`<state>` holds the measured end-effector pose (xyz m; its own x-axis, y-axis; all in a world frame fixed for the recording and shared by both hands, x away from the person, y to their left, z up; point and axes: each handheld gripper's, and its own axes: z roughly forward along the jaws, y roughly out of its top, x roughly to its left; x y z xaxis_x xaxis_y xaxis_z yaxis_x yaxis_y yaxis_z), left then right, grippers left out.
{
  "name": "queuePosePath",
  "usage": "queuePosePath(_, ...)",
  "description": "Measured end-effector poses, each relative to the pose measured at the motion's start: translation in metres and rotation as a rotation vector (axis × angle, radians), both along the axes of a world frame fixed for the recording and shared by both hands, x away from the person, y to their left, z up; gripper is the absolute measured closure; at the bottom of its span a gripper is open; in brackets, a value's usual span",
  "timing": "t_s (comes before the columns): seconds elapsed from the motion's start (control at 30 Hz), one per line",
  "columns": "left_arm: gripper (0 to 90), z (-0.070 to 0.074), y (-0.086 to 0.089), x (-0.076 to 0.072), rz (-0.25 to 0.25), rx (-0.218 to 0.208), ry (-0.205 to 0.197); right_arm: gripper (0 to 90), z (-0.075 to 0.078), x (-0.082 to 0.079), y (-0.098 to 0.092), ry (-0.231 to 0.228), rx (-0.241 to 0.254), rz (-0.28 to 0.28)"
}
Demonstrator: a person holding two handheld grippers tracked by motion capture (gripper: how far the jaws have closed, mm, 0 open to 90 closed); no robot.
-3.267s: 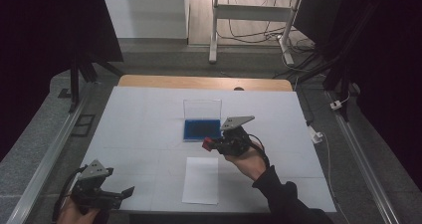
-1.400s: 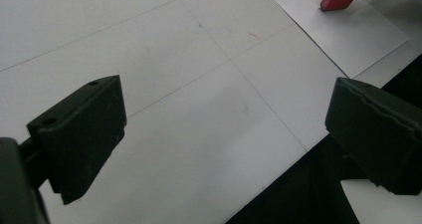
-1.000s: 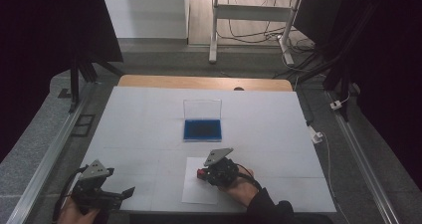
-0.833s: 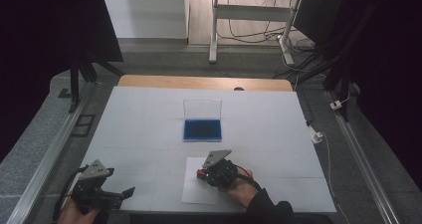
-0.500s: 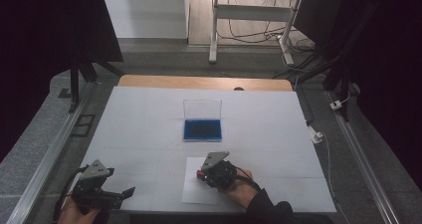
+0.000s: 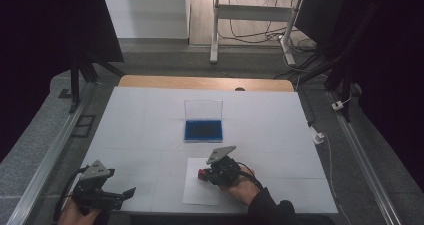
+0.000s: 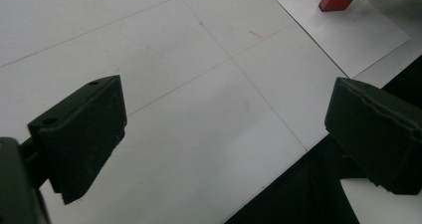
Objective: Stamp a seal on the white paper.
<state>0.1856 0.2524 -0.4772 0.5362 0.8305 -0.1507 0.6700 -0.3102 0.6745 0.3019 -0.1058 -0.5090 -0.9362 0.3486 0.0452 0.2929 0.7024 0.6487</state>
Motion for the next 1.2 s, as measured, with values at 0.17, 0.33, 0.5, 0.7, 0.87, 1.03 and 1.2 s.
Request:
queuePosePath(0.17,3.5,0.0,0.0,0.0,-0.001,0.001,0.001,80.8,0.002,-0.011,0.007,-0.09,-0.066,0.019)
queuePosePath(0.33,3.6,0.0,0.0,0.0,-0.002,0.002,0.002,80.8,0.002,-0.009,0.006,-0.078,-0.055,0.016)
queuePosePath(0.5,3.6,0.0,0.0,0.0,0.0,0.0,0.001,80.7,0.001,-0.002,0.001,-0.009,-0.011,-0.006)
queuePosePath(0.7,3.6,0.0,0.0,0.0,-0.001,-0.001,0.001,80.5,0.001,0.0,0.0,0.01,0.004,-0.013)
queuePosePath(0.87,3.6,0.0,0.0,0.0,-0.001,-0.001,0.001,80.3,0.002,0.0,0.001,0.005,-0.005,-0.014)
queuePosePath(1.03,3.6,0.0,0.0,0.0,-0.002,-0.001,0.001,80.1,0.002,0.0,0.001,0.009,0.006,-0.016)
queuePosePath(1.2,3.6,0.0,0.0,0.0,-0.002,0.001,0.001,79.8,0.006,0.002,-0.002,0.01,0.036,-0.022)
